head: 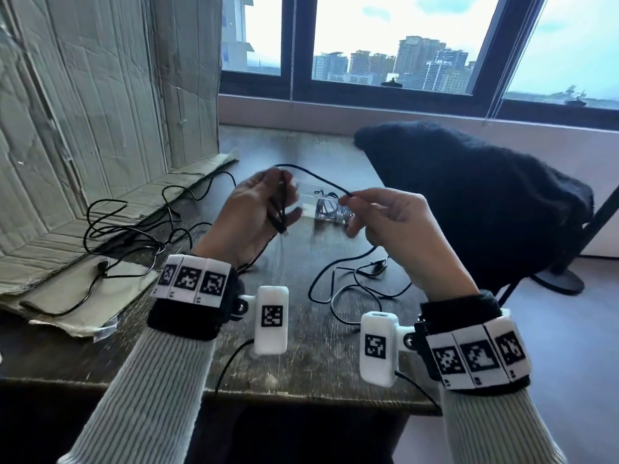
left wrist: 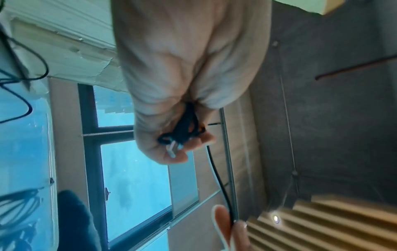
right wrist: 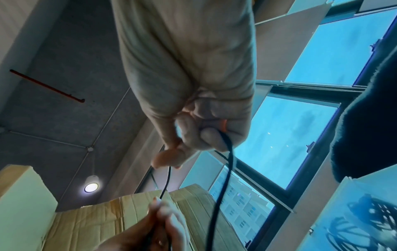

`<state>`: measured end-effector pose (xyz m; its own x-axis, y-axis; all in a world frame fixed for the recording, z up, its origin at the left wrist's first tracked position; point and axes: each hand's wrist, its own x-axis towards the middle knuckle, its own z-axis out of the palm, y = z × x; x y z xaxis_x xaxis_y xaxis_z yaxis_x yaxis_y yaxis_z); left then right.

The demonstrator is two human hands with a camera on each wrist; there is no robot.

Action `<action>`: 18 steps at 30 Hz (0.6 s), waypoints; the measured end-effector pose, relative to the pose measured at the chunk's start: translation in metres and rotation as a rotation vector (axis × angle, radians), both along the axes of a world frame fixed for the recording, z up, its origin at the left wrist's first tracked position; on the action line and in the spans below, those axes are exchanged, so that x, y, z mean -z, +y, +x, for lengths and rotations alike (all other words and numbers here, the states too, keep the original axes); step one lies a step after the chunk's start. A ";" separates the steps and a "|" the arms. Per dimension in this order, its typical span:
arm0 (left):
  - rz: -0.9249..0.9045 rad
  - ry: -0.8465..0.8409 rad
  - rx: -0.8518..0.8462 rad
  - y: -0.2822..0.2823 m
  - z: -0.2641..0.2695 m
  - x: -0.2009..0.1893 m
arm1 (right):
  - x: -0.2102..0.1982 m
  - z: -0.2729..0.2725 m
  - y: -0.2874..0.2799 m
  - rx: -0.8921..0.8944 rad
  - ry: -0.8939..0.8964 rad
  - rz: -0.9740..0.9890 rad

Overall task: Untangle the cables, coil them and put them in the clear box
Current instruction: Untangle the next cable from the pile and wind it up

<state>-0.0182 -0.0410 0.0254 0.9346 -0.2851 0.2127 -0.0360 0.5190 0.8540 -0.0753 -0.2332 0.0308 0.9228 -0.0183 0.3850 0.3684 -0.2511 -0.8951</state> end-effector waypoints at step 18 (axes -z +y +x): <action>0.360 -0.107 -0.269 0.014 0.006 -0.001 | 0.012 0.013 0.035 -0.208 0.299 -0.159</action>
